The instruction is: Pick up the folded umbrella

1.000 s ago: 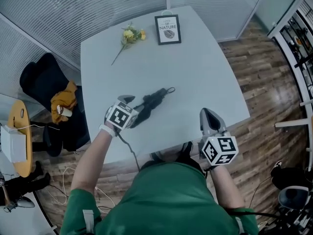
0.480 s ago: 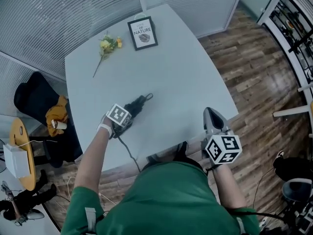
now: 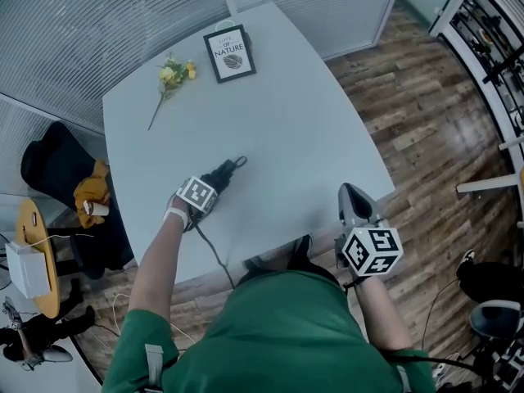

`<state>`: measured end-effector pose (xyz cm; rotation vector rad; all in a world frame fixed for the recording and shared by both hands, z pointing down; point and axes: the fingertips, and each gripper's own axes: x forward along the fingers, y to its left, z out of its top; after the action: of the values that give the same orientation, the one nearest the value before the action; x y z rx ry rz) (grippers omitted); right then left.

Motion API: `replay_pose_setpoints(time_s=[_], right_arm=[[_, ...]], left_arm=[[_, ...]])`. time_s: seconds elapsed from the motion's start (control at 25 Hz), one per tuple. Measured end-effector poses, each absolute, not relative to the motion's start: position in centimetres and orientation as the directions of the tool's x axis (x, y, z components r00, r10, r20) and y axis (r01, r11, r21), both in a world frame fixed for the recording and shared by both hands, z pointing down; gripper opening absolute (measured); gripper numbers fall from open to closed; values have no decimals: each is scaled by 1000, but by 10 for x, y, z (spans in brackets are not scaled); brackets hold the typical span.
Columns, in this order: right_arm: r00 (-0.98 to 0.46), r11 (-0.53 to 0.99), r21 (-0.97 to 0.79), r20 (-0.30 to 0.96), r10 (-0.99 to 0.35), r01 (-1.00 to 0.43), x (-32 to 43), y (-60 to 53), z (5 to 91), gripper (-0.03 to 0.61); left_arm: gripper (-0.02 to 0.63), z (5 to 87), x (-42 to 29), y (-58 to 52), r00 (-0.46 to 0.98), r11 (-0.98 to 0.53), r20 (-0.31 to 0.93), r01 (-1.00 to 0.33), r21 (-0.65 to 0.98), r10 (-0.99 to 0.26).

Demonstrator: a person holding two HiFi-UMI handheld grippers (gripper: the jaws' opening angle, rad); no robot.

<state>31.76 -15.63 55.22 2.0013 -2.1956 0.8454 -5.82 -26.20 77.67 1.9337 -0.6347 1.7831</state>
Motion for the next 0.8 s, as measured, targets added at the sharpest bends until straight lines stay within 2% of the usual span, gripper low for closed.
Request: replay_pose_setpoints(time_s=[0.52,0.8], right_arm=[[-165,22,-342,396,-903,-940,291,-151,548,3],[-198,64,-333,387,-900,-941,257,-152,540,3]], left_arm=[[261,768,-60,-255,137,-840,988,-543,11,-76],[261,740,-68,-245,242,-823,949,-567,-31,-203]])
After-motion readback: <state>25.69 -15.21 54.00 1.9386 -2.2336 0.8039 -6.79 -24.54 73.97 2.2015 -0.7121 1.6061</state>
